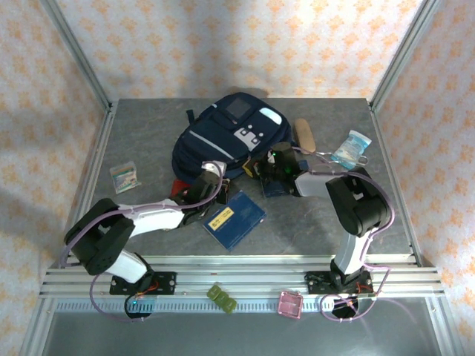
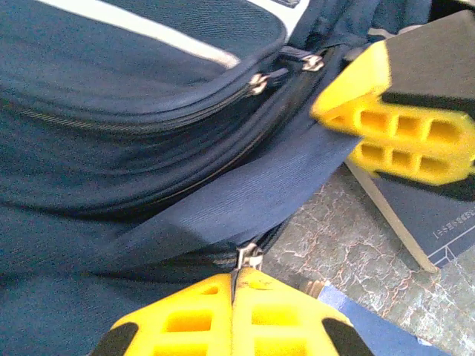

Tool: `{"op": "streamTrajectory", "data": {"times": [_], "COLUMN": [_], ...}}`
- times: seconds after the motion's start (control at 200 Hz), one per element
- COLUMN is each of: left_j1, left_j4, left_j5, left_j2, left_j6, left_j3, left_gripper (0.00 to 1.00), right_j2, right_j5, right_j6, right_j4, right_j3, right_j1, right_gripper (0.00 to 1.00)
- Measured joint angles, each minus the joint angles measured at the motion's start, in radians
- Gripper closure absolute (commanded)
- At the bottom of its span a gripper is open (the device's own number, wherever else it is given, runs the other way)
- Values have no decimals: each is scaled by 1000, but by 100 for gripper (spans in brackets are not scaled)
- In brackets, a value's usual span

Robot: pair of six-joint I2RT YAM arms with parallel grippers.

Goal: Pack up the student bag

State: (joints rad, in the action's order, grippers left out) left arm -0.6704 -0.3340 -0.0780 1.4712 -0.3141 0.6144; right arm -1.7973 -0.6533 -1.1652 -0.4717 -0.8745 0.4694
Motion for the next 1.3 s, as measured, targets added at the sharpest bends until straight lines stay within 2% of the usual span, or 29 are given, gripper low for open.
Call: {"op": "streamTrajectory", "data": {"times": [0.18,0.31,0.38,0.501,0.741,0.931,1.096,1.176,1.221,1.266,1.301], "left_j1": [71,104,108,91,15,-11,-15,-15,-15,-15,-15], "left_j4": [77,119,126,104,-37,-105,-113,-112,-112,-112,-111], "left_j5": [-58,-67,-51,18,172,186,108,53,21,-8,-27], "left_j2": [-64,-84,-96,-111,-55,44,74,85,90,93,95], "left_j6": [-2,-2,-7,-31,-101,-145,-158,-157,-161,-154,-154], "left_j3": [-48,-62,-63,-63,-47,-2,19,38,46,49,51], "left_gripper": [100,100,71,55,44,42,44,51,61,85,97], "right_j2": [26,29,29,31,62,67,67,67,67,67,67], "right_j5": [28,32,31,21,-1,-2,-2,-2,-2,-2,-3], "right_j6": [14,29,33,36,36,32,23,17,16,13,13], "right_j4": [5,20,24,26,31,24,22,21,20,18,17], "right_j3": [17,10,3,-3,-37,-78,-79,-80,-80,-80,-80], "right_j1": [-71,-87,-86,-84,-56,-15,9,20,24,26,26], "right_gripper": [100,100,100,100,100,100,100,100,100,100,100]}}
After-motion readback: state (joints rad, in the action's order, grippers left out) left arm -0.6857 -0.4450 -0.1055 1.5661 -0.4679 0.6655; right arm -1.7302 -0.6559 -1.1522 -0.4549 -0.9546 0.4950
